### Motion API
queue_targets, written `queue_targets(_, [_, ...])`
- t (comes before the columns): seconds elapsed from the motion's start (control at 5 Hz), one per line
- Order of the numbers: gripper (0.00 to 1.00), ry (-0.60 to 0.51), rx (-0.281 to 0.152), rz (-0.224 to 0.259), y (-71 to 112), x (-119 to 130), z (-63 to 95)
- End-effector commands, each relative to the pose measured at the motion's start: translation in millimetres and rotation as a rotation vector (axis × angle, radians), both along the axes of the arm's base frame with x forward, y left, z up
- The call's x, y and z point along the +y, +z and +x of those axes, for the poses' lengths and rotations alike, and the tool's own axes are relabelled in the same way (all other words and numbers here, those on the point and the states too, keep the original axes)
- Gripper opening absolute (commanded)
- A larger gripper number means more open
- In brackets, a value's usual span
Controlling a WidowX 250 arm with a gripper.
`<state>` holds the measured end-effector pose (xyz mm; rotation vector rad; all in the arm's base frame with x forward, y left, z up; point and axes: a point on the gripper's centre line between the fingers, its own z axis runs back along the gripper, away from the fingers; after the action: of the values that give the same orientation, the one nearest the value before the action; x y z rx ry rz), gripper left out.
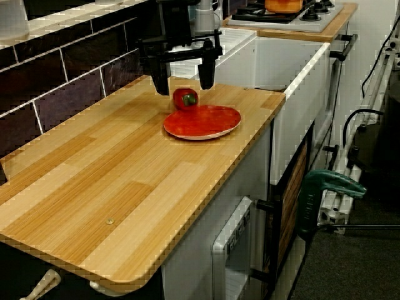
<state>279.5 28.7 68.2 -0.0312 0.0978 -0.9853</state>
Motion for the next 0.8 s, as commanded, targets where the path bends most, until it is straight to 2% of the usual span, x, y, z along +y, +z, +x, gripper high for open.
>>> queue_targets(0.0, [1.00,0.269,-0.107,-0.118,24.0,20.2,-25.4])
queue_targets(0.2, [1.00,0.289,-0.134,-0.098,19.6,10.7,-31.0])
queue_targets(0.4, [1.00,0.317,-0.119,-0.103,28.9,1.6,-33.0])
queue_targets(0.6, [1.00,0.317,-0.157,-0.080,29.6,-8.0,-32.3])
